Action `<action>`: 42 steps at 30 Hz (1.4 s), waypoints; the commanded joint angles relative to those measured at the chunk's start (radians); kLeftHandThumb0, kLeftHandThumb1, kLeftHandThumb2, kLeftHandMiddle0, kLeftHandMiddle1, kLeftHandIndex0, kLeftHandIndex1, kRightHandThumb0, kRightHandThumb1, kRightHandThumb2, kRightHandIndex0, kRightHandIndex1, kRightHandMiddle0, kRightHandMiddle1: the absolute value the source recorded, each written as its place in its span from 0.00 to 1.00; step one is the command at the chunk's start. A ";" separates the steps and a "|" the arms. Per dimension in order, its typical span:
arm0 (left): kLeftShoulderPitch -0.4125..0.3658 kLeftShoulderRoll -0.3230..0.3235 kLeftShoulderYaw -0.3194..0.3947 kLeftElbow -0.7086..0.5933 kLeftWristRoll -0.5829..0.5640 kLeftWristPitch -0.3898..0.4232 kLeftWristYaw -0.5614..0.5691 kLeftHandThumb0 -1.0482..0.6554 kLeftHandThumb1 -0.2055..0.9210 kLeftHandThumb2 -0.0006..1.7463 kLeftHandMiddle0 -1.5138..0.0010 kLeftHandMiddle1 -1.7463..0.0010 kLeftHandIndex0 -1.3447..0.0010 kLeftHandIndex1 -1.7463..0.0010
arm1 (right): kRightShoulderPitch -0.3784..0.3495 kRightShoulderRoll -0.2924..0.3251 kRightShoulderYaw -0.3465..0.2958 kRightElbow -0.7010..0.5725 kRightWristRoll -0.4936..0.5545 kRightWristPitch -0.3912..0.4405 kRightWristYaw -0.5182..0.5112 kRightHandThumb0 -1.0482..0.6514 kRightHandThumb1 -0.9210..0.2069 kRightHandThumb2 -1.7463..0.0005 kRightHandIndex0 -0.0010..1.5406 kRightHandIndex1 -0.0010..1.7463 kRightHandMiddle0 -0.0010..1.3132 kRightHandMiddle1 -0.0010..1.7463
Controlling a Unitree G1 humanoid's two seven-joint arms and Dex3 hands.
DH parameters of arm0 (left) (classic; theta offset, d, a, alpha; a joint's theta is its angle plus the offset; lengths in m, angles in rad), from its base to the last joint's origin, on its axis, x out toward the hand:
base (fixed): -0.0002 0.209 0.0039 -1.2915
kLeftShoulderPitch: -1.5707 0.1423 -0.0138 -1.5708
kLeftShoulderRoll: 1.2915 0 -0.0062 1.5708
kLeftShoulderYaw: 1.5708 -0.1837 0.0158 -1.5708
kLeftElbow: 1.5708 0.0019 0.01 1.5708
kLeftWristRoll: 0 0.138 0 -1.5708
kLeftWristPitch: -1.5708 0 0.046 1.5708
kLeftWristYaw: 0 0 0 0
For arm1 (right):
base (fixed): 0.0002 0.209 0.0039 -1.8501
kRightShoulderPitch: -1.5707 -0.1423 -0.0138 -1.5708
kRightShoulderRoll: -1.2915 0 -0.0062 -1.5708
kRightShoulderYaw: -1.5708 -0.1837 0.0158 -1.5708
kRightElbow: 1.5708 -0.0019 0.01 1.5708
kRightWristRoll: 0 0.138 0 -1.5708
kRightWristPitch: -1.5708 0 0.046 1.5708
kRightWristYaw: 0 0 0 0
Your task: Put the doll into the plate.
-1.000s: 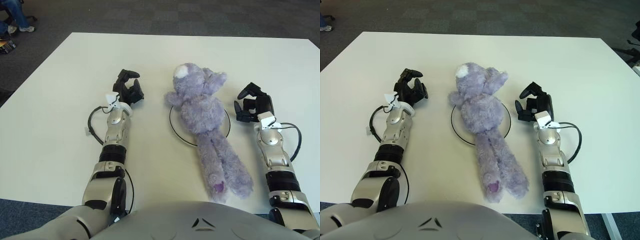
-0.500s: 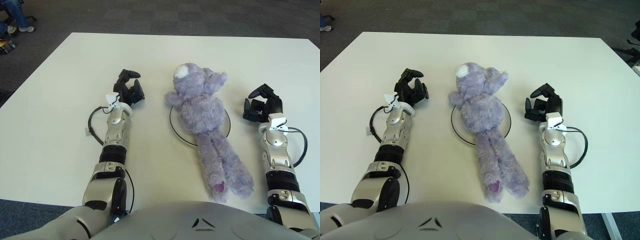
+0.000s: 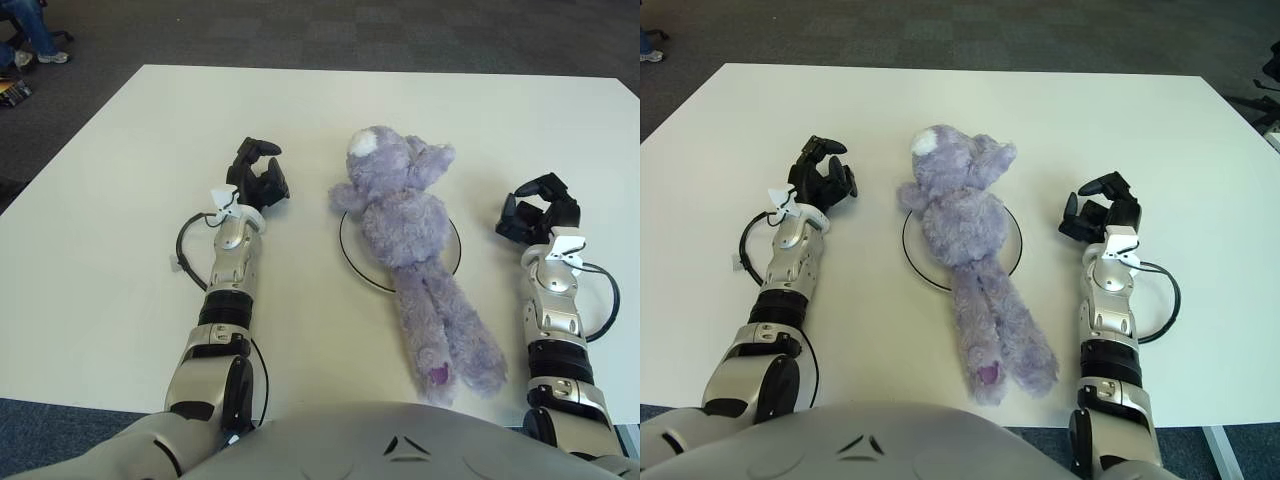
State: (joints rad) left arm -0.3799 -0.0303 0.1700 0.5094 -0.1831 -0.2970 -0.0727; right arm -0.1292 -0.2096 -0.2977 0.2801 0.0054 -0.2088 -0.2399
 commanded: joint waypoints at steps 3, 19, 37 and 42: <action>0.047 -0.007 -0.009 0.000 0.006 -0.015 -0.008 0.38 0.67 0.59 0.19 0.00 0.68 0.00 | 0.045 0.036 -0.003 -0.012 0.000 0.031 -0.020 0.31 0.62 0.18 0.80 1.00 0.52 1.00; 0.070 0.001 -0.031 -0.028 0.025 -0.048 -0.019 0.36 0.58 0.66 0.18 0.00 0.62 0.00 | 0.066 0.042 0.005 -0.081 0.018 0.079 0.015 0.31 0.62 0.19 0.80 1.00 0.52 1.00; 0.087 0.004 -0.040 -0.037 0.034 -0.074 -0.032 0.35 0.55 0.69 0.17 0.00 0.60 0.00 | 0.091 0.046 0.001 -0.156 0.018 0.149 0.030 0.32 0.60 0.20 0.79 1.00 0.51 1.00; 0.088 0.003 -0.039 -0.038 0.029 -0.078 -0.037 0.36 0.56 0.68 0.18 0.00 0.61 0.00 | 0.093 0.048 0.001 -0.170 0.016 0.160 0.029 0.32 0.60 0.20 0.79 1.00 0.51 1.00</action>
State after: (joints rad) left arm -0.3399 -0.0202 0.1347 0.4543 -0.1498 -0.3634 -0.0979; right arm -0.0578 -0.1761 -0.2979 0.1124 0.0194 -0.0779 -0.2120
